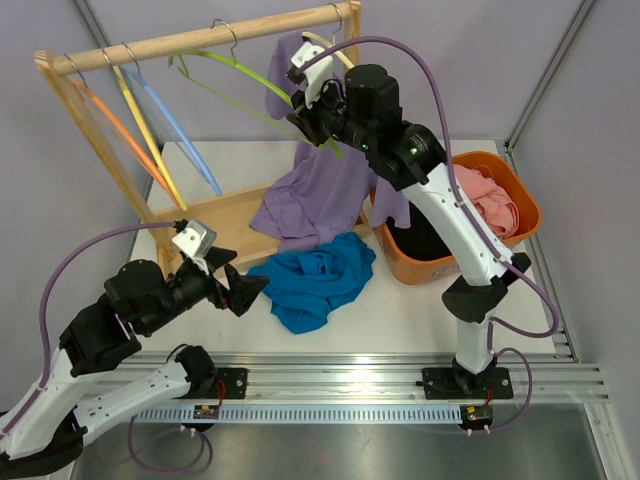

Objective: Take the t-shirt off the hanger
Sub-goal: Hang the hanger back to the clothesline with the right arm

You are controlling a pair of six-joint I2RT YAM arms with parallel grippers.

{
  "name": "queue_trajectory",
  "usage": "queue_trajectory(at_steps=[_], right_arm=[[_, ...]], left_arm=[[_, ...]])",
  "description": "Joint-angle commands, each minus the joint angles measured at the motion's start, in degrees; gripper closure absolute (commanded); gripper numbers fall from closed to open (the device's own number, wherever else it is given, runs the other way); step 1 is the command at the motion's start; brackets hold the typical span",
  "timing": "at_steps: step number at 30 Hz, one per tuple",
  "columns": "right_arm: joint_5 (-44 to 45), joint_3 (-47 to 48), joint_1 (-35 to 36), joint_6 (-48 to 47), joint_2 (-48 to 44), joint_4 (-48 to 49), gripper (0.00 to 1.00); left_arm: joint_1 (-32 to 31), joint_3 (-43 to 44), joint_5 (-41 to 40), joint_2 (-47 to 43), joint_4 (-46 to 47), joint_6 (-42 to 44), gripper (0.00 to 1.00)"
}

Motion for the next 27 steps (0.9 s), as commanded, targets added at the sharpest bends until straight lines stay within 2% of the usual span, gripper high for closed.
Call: queue_trajectory(at_steps=[1, 3, 9, 21, 24, 25, 27], right_arm=[[5.3, 3.3, 2.4, 1.3, 2.2, 8.3, 1.0], [8.9, 4.7, 2.9, 2.3, 3.8, 9.9, 1.0], [11.6, 11.9, 4.4, 5.6, 10.9, 11.2, 1.0], [10.7, 9.5, 9.7, 5.7, 13.8, 14.3, 1.0], [11.1, 7.9, 9.8, 5.7, 13.1, 14.9, 0.89], [11.2, 7.5, 9.6, 5.4, 12.4, 15.6, 0.78], [11.1, 5.1, 9.6, 4.2, 11.0, 16.3, 0.69]], left_arm=[[0.0, -0.7, -0.6, -0.5, 4.3, -0.8, 0.01], [0.0, -1.3, -0.4, -0.3, 4.8, -0.7, 0.01], [0.0, -3.3, 0.7, 0.3, 6.6, -1.3, 0.01], [0.0, -7.8, 1.2, 0.2, 8.7, -4.2, 0.01], [0.0, -9.7, 1.2, 0.5, 9.4, -4.8, 0.01], [0.0, -10.1, 1.3, 0.6, 10.0, -5.2, 0.01], [0.0, -11.9, 1.5, 1.4, 10.4, -5.4, 0.01]])
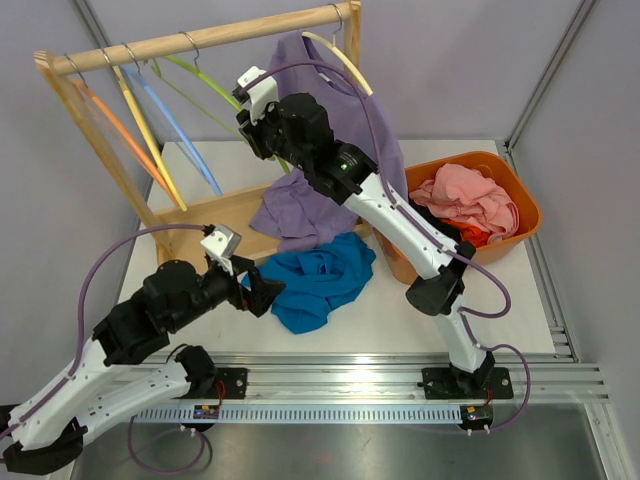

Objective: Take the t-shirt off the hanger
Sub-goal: Hang the hanger back to the clothesline with the right arm, then place the tshirt into the basket

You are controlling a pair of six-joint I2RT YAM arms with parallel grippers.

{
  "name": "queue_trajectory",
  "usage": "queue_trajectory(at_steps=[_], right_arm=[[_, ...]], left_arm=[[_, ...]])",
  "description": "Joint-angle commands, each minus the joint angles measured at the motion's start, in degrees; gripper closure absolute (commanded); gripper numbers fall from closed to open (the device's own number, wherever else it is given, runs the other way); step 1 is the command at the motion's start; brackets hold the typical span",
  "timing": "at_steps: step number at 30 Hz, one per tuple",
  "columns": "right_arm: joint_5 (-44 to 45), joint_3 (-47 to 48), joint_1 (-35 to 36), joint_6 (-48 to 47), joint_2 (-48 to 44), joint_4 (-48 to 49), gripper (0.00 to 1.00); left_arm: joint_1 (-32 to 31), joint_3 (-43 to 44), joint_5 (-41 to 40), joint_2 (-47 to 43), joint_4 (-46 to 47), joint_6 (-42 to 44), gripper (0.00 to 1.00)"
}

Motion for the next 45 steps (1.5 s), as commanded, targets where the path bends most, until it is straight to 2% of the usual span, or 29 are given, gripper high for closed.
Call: queue_trajectory(at_steps=[1, 2, 4, 5, 8, 9, 12, 15, 16, 18, 19, 22, 26, 30, 32, 34, 35, 37, 38, 39, 40, 42, 43, 45], right_arm=[[-0.8, -2.9, 0.8, -2.1, -5.5, 7.0, 0.66], [-1.2, -6.6, 0.7, -2.4, -6.8, 8.0, 0.58], [-1.9, -10.2, 0.5, -3.7, -10.7, 10.9, 0.52], [-2.1, -12.8, 0.4, -3.8, -11.6, 11.4, 0.45], [-3.8, -15.7, -0.3, -4.3, -15.1, 11.2, 0.26], [-4.7, -16.6, -0.5, -4.4, -17.2, 11.1, 0.23], [-11.8, -18.7, -3.7, -3.5, -20.4, 9.6, 0.14], [-26.3, -14.4, -9.3, -5.0, -22.4, 0.7, 0.01], [-34.8, -13.9, -10.8, -6.8, -22.8, -3.6, 0.0], [-40.0, -14.5, -12.9, -10.4, -24.6, -8.0, 0.01], [-43.5, -15.3, -13.2, -15.5, -25.2, -13.0, 0.01], [-49.8, -22.8, -14.5, -22.9, -30.0, -20.0, 0.01], [-51.4, -35.7, -15.6, -29.0, -36.5, -24.7, 0.0], [-55.0, -42.5, -20.4, -27.7, -40.8, -26.9, 0.01], [-57.1, -47.3, -22.4, -25.7, -43.5, -26.3, 0.01], [-58.1, -50.6, -25.0, -25.1, -46.2, -26.0, 0.0], [-58.2, -53.6, -25.5, -25.1, -47.2, -26.2, 0.01], [-58.6, -56.4, -27.0, -26.1, -49.6, -26.9, 0.01], [-58.9, -58.9, -27.4, -27.2, -50.4, -27.7, 0.0], [-59.2, -60.1, -27.6, -28.5, -51.1, -28.6, 0.0], [-60.5, -61.2, -28.0, -32.7, -52.2, -31.6, 0.0], [-62.6, -64.1, -28.1, -40.4, -52.7, -37.4, 0.0], [-64.4, -66.0, -28.0, -48.5, -52.6, -43.8, 0.01], [-65.9, -68.1, -28.1, -55.8, -52.8, -48.8, 0.0]], left_arm=[[0.0, -2.3, 1.0, 1.4, 4.3, -1.4, 0.01], [0.0, -2.9, 1.2, 2.2, 4.7, -1.6, 0.01], [0.0, -4.3, 1.9, 3.1, 5.8, -1.7, 0.01], [0.0, -4.8, 2.1, 4.3, 6.4, -1.8, 0.01], [0.0, -6.5, 2.8, 6.5, 9.0, -1.8, 0.01], [0.0, -7.0, 3.0, 8.2, 10.2, -1.8, 0.01], [0.0, -7.5, 3.2, 12.4, 11.8, -1.7, 0.01], [0.0, -7.8, 2.7, 17.7, 12.4, -1.8, 0.01], [0.0, -7.7, 2.0, 19.3, 12.7, -2.5, 0.01], [0.0, -7.6, 0.6, 21.7, 13.8, -3.6, 0.01], [0.0, -7.6, -0.8, 24.4, 14.4, -4.9, 0.01], [0.0, -7.1, -4.7, 28.8, 16.3, -7.9, 0.01], [0.0, -5.8, -6.0, 39.6, 18.8, -12.1, 0.01], [0.0, -2.8, -5.6, 49.8, 18.5, -14.9, 0.01], [0.0, -1.4, -8.4, 53.0, 17.9, -15.6, 0.02], [0.0, -1.8, -8.7, 56.2, 19.8, -14.6, 0.09], [0.0, -2.3, -8.2, 56.8, 21.0, -14.0, 0.28], [0.0, -3.6, -6.7, 57.3, 24.2, -12.5, 0.52], [0.0, -5.1, -6.4, 57.0, 25.0, -12.2, 0.69], [0.0, -6.0, -5.9, 56.6, 26.8, -11.8, 0.92], [0.0, -6.8, -4.5, 54.7, 27.5, -10.6, 1.0], [0.0, -9.5, -2.9, 51.3, 29.3, -9.5, 1.0], [-0.5, -10.6, -1.2, 46.7, 29.9, -8.1, 1.0], [-1.4, -13.0, 0.0, 40.5, 31.3, -6.2, 1.0]])
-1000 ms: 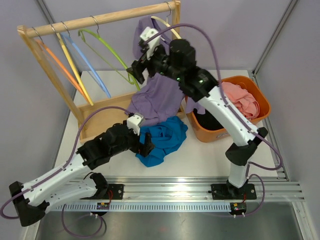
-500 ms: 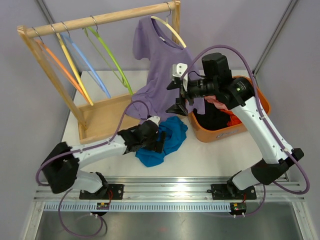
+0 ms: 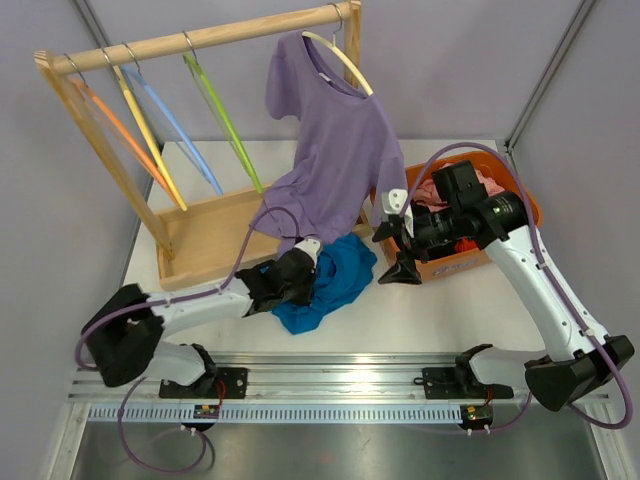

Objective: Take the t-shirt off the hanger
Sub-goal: Place the tshirt into the basket

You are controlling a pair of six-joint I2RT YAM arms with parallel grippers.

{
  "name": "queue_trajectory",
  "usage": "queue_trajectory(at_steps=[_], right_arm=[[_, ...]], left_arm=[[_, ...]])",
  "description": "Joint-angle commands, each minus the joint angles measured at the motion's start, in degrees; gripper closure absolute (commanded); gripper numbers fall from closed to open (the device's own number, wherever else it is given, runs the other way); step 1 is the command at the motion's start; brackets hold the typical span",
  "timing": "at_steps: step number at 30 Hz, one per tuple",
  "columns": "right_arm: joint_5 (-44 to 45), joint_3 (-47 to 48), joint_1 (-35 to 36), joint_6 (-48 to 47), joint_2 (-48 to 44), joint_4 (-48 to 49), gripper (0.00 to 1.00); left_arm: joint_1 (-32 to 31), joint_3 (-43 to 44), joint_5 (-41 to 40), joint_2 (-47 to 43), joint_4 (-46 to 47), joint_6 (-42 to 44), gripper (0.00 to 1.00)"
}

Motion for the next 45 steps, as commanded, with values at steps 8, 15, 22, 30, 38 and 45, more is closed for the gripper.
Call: queue_trajectory(at_steps=[8, 15, 22, 30, 38, 45], right_arm=[[-15.3, -6.9, 0.8, -19.0, 1.7, -5.8, 0.0], [-11.9, -1.9, 10.3, 7.0, 7.3, 18.4, 0.01], [-14.3, -6.4, 12.1, 41.9, 6.6, 49.0, 0.05], [-21.2, -1.5, 6.3, 45.1, 0.9, 43.1, 0.84], [-24.5, 14.0, -19.7, 30.9, -2.3, 24.5, 1.0], [-18.1, 21.9, -37.4, 45.2, 0.9, 39.1, 1.0]], left_arm=[[-3.1, 7.8, 16.9, -29.6, 1.5, 13.4, 1.0], [-3.1, 22.3, 22.9, -25.7, 1.5, 15.3, 1.0], [-3.1, 34.3, 26.9, -22.7, 7.9, 15.9, 1.0], [-2.9, 37.7, 13.2, -22.6, 6.1, 20.0, 0.59], [-2.7, 46.9, -2.1, -23.0, -9.8, 19.5, 0.01], [-2.6, 43.6, -4.5, -26.8, -12.8, 18.2, 0.01]])
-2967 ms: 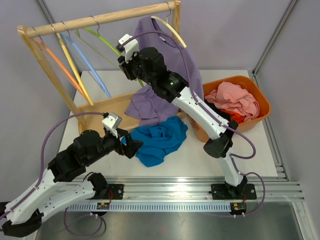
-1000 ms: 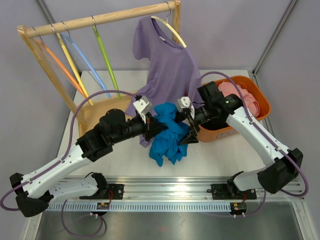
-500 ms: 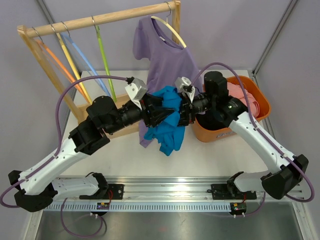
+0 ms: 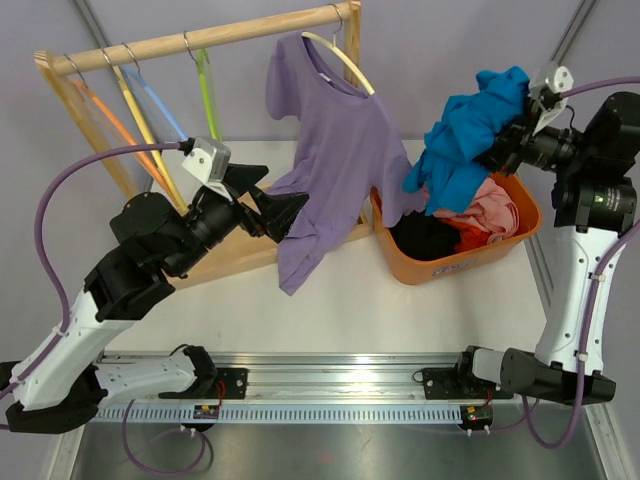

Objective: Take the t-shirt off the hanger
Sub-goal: Place the tshirt into the basket

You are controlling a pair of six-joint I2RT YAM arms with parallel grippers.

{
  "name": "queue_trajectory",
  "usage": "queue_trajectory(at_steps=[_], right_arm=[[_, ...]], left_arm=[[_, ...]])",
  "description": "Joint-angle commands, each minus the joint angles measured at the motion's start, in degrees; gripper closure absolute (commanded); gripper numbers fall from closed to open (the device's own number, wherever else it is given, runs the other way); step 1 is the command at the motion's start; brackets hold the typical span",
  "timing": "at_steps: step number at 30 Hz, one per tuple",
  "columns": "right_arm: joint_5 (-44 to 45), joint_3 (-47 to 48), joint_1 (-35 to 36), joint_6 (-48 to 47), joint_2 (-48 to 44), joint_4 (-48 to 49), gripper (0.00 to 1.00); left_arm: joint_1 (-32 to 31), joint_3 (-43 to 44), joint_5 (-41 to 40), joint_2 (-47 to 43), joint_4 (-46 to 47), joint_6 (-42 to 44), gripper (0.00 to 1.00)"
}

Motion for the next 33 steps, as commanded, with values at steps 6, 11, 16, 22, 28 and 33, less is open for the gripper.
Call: queue_trajectory(at_steps=[6, 11, 16, 22, 28, 33], right_arm=[[15.1, 16.4, -8.0, 4.9, 11.0, -3.6, 1.0], [16.3, 12.2, -7.8, 0.5, 18.0, -12.8, 1.0], [23.9, 0.6, -0.8, -14.7, 21.6, -24.5, 0.93], [37.3, -21.0, 2.7, -21.1, 22.4, -20.6, 0.84], [45.9, -23.5, 2.7, -23.5, 26.4, -20.8, 0.52], [46.5, -19.2, 2.6, -25.0, 22.0, -22.1, 0.24]], left_arm=[[0.3, -3.5, -4.5, -4.5, -2.7, -0.9, 0.01], [0.3, -5.9, -4.5, -4.7, -2.5, -0.9, 0.01], [0.3, -6.7, -3.6, -3.9, -2.9, -0.9, 0.01], [0.3, -9.4, -3.4, -4.7, -1.5, -2.6, 0.01], [0.3, -11.5, -3.3, -4.8, -0.4, -3.3, 0.01], [0.4, -10.1, -2.5, -3.0, -2.1, -2.2, 0.01]])
